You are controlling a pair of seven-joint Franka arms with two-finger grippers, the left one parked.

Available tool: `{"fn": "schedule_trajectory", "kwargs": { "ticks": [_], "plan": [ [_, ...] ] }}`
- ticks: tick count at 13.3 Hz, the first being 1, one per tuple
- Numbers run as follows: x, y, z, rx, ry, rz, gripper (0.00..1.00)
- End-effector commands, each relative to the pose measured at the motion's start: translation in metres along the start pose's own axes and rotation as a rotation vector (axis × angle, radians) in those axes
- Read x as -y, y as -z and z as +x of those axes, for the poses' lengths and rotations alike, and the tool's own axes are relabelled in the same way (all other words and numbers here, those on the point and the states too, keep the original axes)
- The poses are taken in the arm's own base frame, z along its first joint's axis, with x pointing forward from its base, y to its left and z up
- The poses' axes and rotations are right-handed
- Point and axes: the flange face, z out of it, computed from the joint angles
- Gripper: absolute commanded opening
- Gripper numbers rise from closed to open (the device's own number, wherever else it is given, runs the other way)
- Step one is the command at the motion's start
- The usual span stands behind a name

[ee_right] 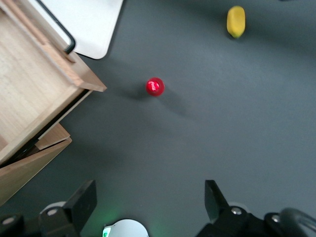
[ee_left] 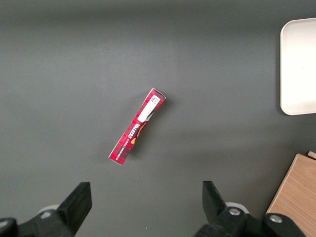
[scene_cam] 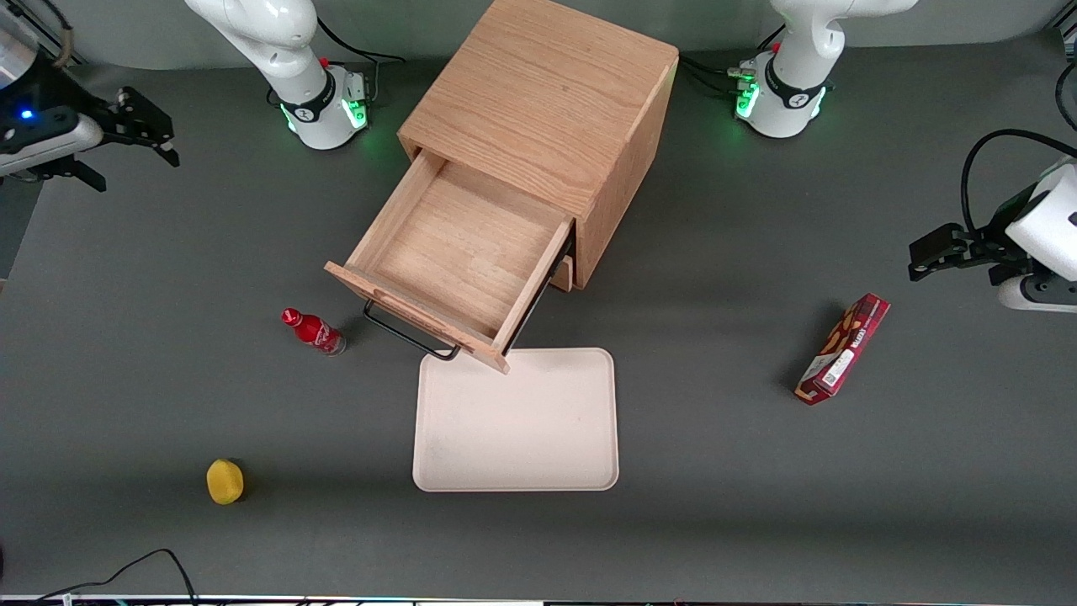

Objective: Open upper drawer

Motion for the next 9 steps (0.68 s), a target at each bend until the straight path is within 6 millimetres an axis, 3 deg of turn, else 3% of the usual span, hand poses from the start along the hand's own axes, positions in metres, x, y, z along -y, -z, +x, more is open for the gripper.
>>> {"fn": "schedule_trajectory", "kwargs": {
  "ticks": [1,7,9],
  "plan": [
    [-0.009,0.001,0.001,-0.007,-0.040,0.031,1.00],
    [-0.040,0.001,-0.006,-0.009,-0.053,0.064,1.00],
    [-0.040,0.003,-0.005,-0.018,-0.085,0.061,1.00]
  ]
}}
